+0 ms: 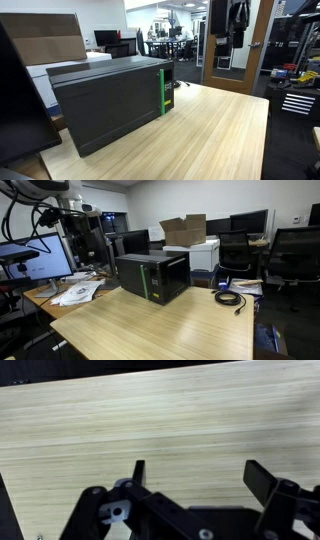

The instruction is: Open the microwave door

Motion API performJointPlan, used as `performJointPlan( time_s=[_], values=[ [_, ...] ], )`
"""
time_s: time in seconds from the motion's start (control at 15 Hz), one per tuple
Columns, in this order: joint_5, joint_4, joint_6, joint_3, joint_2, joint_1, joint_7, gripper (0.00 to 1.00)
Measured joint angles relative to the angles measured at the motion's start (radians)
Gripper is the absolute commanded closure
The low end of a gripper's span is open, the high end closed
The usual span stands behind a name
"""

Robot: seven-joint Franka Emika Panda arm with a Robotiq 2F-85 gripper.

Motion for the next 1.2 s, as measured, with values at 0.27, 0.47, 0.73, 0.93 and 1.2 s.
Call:
performJointPlan(
  time_s=[0.27,0.47,0.73,0.93,1.2],
  values=[
    [0.0,0.0,0.0,0.0,0.0,0.0,0.0,0.0],
    [0.0,0.0,0.0,0.0,0.0,0.0,0.0,0.0],
    [0.0,0.0,0.0,0.0,0.0,0.0,0.0,0.0],
    [0.0,0.0,0.001,0.003,0.0,-0.003,0.0,0.0],
    [-0.001,0.002,0.027,0.015,0.024,-0.027,0.001,0.0]
  ],
)
